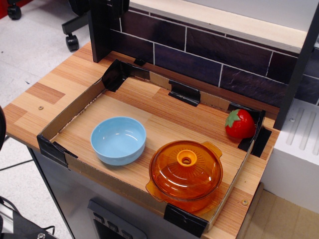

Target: Take lid off pot

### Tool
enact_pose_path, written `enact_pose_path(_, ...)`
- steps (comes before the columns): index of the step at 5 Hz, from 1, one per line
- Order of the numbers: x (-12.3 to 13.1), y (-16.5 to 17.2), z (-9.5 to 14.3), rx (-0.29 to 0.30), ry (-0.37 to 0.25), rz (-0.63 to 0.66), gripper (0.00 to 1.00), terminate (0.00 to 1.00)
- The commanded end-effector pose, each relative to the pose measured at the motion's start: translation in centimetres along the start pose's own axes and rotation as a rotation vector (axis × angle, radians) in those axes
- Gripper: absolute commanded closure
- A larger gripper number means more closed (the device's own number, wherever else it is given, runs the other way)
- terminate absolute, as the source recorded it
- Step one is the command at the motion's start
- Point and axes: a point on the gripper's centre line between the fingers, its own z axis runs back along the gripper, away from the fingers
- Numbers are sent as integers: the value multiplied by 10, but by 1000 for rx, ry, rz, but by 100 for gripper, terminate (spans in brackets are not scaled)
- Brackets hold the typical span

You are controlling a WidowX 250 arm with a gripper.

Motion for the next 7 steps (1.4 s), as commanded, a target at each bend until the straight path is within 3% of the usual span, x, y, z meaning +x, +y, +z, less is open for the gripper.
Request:
enact_pose_path(1, 0, 0, 0, 0, 0, 0, 0, 0)
enact_pose_path(2, -9, -15, -11, 3, 18, -61, 0, 0)
enact_pose_path(4, -39, -57, -34, -57, 30, -228, 0, 0)
enact_pose_path(5, -58, -77, -40, -60, -2, -290, 0, 0)
enact_pose_path(7, -68, -111, -49, -51, -17, -345, 0, 0)
